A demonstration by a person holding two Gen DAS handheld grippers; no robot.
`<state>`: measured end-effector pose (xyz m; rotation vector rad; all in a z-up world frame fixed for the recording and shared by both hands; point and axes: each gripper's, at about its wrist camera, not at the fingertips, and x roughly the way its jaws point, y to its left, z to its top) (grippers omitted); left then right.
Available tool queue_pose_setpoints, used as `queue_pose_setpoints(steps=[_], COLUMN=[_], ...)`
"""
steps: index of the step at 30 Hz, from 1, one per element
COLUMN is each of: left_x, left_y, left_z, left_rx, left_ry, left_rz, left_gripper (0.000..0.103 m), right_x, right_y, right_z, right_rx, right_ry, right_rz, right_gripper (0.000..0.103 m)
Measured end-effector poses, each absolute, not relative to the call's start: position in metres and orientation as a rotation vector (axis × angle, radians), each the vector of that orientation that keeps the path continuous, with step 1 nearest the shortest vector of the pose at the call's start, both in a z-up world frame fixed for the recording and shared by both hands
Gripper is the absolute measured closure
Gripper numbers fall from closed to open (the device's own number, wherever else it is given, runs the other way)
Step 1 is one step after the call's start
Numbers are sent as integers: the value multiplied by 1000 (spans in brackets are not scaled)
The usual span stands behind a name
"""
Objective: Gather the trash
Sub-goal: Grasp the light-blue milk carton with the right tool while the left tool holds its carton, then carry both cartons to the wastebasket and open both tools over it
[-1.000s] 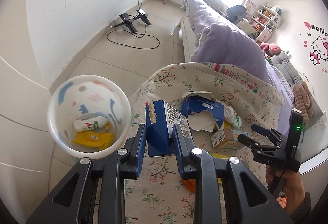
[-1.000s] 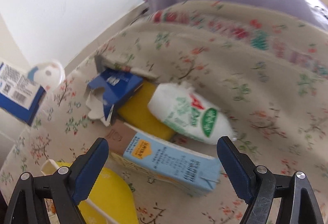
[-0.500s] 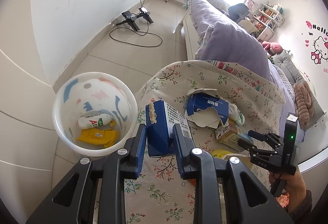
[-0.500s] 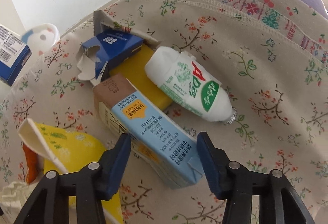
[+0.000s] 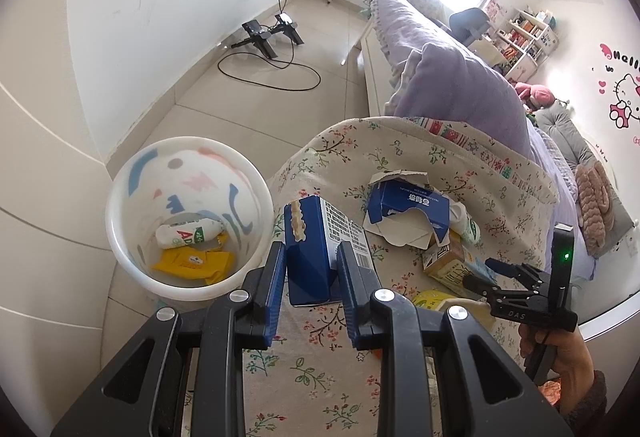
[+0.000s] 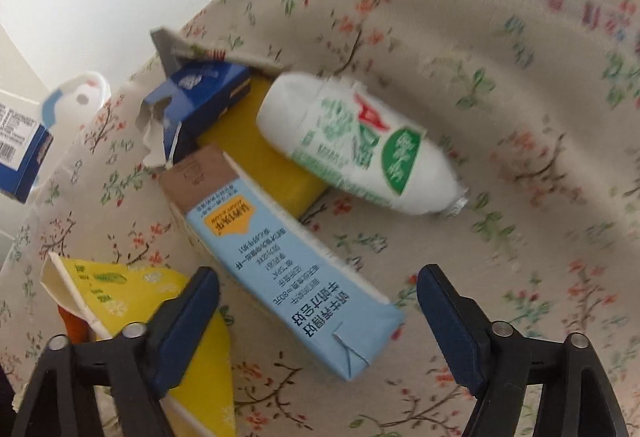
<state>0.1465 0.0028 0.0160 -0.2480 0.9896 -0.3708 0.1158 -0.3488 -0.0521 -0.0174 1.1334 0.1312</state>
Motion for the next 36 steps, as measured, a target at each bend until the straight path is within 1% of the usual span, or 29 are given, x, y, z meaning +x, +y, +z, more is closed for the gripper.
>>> queue_pose_setpoints(steps=[1,3,7,13,22,30,36], left_x=[147,146,144,144,148,153,160], left_y=[3,4,8,16,41,58,66], left_z=[16,17,21,29,33,28,16], left_rx=[-248,-251,-261,-261,-261,-205,-173], left_ry=[989,986,970,936,897,868,867], left_rz=[-370,-367,-362,-345,-283,-214,-177], left_gripper=[76,76,76,76,76,76,76], right_x=[115,113,103,87,80,95,112], right_y=[-348,-344,-340,-344,-322,-266,-237], right_z=[-53,-50,-27,12,57,61,50], right_rx=[-22,-21,-7,19,42,2,-6], right_ry=[1142,1132,1080,997,873,850,880], right_rz=[139,161,192,173,188,257,294], right_gripper=[42,50,57,60,61,60,60])
